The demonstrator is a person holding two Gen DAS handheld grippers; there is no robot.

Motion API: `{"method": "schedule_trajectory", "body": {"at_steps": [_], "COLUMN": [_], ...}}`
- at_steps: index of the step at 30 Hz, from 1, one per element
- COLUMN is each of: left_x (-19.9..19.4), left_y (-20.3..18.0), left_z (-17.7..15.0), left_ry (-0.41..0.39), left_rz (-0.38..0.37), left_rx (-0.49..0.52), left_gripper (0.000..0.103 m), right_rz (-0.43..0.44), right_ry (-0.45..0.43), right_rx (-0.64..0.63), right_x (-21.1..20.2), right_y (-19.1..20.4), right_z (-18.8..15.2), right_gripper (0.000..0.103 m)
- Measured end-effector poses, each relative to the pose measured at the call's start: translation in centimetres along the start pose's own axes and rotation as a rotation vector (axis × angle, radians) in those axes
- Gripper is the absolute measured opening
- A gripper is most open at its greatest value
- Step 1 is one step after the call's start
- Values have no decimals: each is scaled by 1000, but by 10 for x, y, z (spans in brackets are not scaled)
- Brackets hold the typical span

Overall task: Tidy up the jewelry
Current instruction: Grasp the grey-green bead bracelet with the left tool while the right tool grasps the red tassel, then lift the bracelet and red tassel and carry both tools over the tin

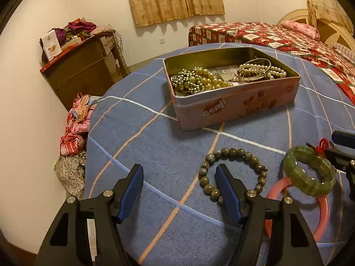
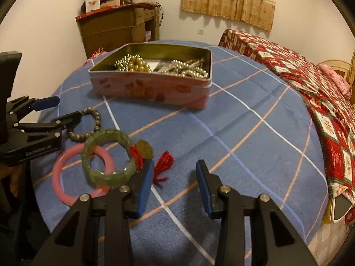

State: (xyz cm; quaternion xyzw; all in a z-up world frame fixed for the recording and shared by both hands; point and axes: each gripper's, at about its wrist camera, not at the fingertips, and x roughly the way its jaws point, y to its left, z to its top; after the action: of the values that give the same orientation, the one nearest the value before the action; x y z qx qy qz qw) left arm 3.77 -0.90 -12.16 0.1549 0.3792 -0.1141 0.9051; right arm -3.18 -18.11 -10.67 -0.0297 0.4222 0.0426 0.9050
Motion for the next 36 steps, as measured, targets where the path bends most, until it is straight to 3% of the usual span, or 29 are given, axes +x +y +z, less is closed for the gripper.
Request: {"method": "schedule_trajectory", "body": {"at_steps": [4,6,7,9,11,12,24,36], "left_x": [0,0,-1,-1,-2,-2,-22,-60], "left_y": [-2,-3,-3,-4,-5,-6,13,24], "left_z": [1,1,0,1,1,1,10,28], "left_ry": [-3,-4,-2,4,9,9,-61,-182], "left_rz": [-5,-34,-53,-104,-126,-134,-124,-28], "left_rx": [12,16,17,15,19,25,-30,-26], "left_gripper": [67,54,51,25,10,8,6,6], "right_rz": [-1,9,15,24,21,13,-84,-127], "right_ry": [-7,7,0,-2,-4,-7,-108,-206], "right_rx": [-7,-4,-4,-16,-22,-31,-8,-24], "right_x": [1,4,4,4,3,2,-27,-55], "right_y": [-1,0,0,2,4,5,-10,-12], "right_z": [0,0,-1,-2,-3,-4,9,29], "right_gripper": [38,21,20,11,6,5,2,2]}}
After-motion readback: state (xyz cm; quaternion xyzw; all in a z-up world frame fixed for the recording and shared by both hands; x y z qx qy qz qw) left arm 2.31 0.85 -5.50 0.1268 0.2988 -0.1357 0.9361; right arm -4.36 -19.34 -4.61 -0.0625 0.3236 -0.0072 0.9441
